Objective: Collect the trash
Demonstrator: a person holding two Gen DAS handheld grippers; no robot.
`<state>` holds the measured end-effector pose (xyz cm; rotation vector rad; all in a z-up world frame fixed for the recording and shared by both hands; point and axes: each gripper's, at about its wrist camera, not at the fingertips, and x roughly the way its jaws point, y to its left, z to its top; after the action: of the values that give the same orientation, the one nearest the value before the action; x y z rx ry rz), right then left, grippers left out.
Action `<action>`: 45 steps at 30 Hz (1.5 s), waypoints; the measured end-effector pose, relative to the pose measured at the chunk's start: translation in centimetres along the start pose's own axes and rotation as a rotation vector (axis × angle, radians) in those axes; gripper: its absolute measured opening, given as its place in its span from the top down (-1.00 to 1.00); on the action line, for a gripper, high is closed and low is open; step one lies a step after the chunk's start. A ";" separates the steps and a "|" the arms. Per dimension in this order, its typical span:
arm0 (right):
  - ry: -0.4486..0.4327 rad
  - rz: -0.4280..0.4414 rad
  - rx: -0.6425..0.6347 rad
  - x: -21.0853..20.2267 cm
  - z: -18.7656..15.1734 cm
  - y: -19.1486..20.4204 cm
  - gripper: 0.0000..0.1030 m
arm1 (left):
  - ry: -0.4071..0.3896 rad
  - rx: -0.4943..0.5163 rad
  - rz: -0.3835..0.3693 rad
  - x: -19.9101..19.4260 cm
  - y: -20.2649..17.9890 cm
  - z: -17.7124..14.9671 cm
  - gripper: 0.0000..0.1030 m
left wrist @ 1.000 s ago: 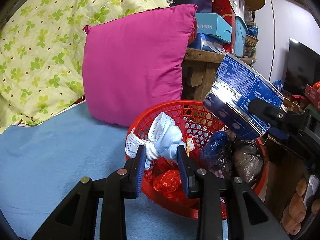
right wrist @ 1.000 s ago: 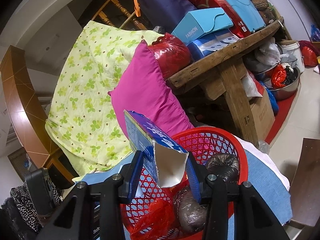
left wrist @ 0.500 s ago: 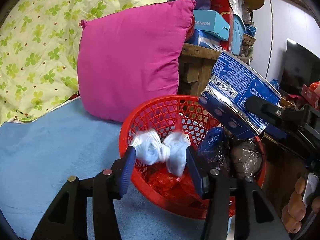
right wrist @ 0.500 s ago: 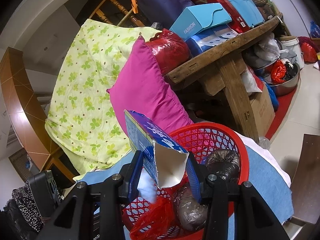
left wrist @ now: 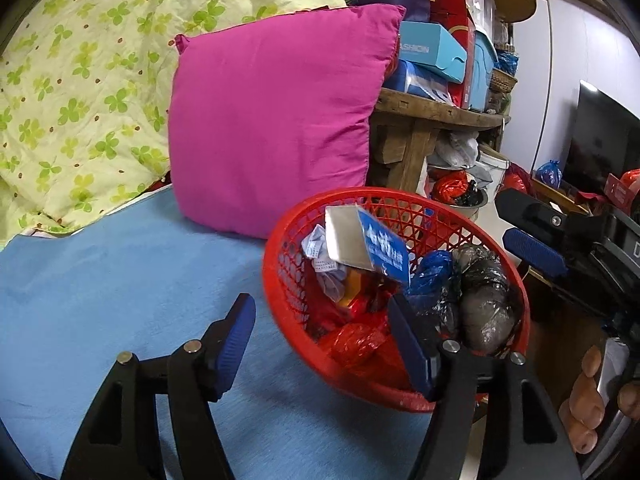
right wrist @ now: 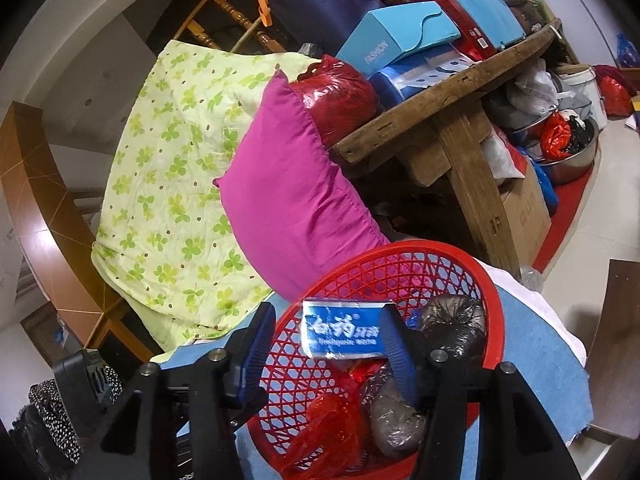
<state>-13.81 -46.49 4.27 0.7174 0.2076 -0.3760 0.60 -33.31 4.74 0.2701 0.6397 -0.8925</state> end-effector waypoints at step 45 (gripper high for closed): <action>-0.092 -0.145 -0.298 0.6 -4.4 9.0 -0.34 | -0.169 0.032 0.238 -11.6 5.6 0.1 -0.87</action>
<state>-9.85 -37.45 6.19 0.3915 0.2233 -0.5031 -0.26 -22.59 11.79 0.2897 0.4267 -0.6886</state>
